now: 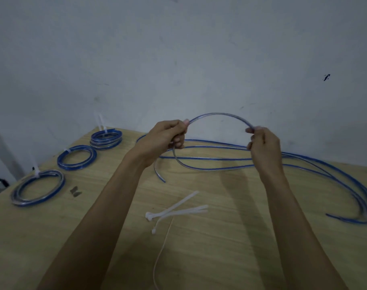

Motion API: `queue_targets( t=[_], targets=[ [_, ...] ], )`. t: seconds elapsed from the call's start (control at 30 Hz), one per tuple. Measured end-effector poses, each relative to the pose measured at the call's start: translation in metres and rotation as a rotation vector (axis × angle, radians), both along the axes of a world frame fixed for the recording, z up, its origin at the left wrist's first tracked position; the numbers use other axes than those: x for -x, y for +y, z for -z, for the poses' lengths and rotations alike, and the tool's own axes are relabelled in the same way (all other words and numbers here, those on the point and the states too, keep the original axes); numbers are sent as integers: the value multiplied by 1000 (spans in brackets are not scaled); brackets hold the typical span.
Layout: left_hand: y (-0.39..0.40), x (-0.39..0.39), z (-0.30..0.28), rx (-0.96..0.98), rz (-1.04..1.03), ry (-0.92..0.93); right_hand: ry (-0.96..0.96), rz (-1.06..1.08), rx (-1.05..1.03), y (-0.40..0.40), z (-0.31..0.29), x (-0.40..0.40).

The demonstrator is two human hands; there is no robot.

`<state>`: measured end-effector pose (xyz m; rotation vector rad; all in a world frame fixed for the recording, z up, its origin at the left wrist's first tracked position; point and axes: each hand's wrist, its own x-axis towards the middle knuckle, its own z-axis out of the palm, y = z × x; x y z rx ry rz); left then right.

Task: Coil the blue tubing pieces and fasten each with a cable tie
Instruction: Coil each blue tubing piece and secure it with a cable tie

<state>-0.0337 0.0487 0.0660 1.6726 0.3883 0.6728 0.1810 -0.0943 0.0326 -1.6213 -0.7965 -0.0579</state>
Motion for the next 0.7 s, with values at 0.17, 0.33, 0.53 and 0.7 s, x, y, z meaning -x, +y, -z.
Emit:
queue_targets(
  t=[0.17,0.33,0.53,0.7],
  targets=[
    [-1,-8,-5,302,26,-174,-30,-196,217,9,9,25],
    [-4,-11,-5,391,47,-239,59,-408,278,13,1,53],
    [-7,-16,-1,308,6,-337,15,-577,219,20,-5,77],
    [-13,-23,8,102,-121,-322,-242,-363,54,28,-5,89]
  ],
)
